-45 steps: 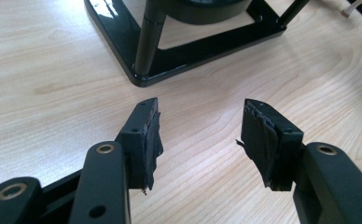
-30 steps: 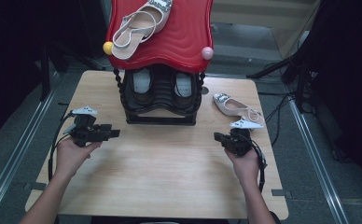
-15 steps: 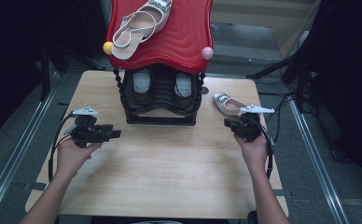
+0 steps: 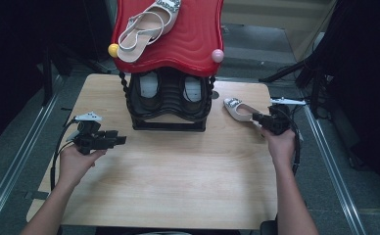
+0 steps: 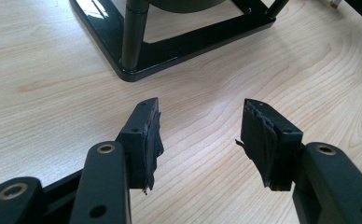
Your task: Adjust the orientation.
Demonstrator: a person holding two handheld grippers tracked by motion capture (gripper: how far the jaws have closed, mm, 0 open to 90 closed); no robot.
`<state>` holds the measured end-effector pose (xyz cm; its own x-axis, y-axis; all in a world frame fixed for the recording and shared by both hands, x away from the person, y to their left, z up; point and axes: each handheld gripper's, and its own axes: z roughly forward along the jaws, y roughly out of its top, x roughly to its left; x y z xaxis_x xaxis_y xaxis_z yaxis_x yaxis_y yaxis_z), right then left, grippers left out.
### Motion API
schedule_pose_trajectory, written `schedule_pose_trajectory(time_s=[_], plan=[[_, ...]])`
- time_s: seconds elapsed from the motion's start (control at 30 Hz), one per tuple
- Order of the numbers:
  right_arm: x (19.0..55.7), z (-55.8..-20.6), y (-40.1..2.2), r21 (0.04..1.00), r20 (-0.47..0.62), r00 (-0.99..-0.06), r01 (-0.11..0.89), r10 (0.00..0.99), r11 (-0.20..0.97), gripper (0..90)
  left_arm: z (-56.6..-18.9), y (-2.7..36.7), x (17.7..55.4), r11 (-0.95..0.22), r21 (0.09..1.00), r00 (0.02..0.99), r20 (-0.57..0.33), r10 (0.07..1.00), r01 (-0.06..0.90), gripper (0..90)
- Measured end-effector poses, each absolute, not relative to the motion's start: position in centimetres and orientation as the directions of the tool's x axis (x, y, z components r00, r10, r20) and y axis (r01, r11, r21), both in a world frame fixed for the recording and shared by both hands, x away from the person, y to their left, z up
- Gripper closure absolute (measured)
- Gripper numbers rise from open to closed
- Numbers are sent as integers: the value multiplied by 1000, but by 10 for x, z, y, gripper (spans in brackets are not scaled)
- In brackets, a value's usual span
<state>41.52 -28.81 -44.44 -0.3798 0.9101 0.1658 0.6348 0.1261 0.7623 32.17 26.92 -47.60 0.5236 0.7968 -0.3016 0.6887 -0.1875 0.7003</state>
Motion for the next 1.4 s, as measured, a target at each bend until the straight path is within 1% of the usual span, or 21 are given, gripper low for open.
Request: schedule_pose_trajectory(time_s=[0.2, 0.37, 0.47, 0.6, 0.7, 0.77, 0.9, 1.4], plan=[[426, -439, -305, 760, 153, -336, 642, 929, 106, 900, -477, 269, 322, -191, 704, 529, -299, 794, 684, 480], [433, -453, -314, 736, 139, -300, 669, 944, 104, 900, -478, 268, 322, -197, 703, 532, -295, 794, 683, 481], [436, -464, -319, 726, 160, -279, 683, 947, 78, 900, -478, 267, 322, -200, 705, 539, -297, 788, 681, 481], [436, -476, -318, 721, 157, -281, 687, 947, 84, 900, -478, 267, 322, -203, 704, 545, -302, 782, 681, 481], [434, -479, -318, 725, 192, -269, 687, 944, 48, 900, -479, 266, 322, -198, 707, 545, -303, 782, 678, 482], [434, -481, -317, 733, 176, -280, 677, 944, 64, 900, -479, 266, 323, -202, 707, 547, -301, 782, 678, 482], [432, -484, -314, 732, 200, -273, 680, 941, 41, 900, -480, 265, 323, -203, 707, 547, -299, 782, 678, 482], [427, -479, -288, 699, 224, -287, 713, 931, 52, 900, -481, 265, 324, -214, 704, 552, -293, 781, 677, 482]])
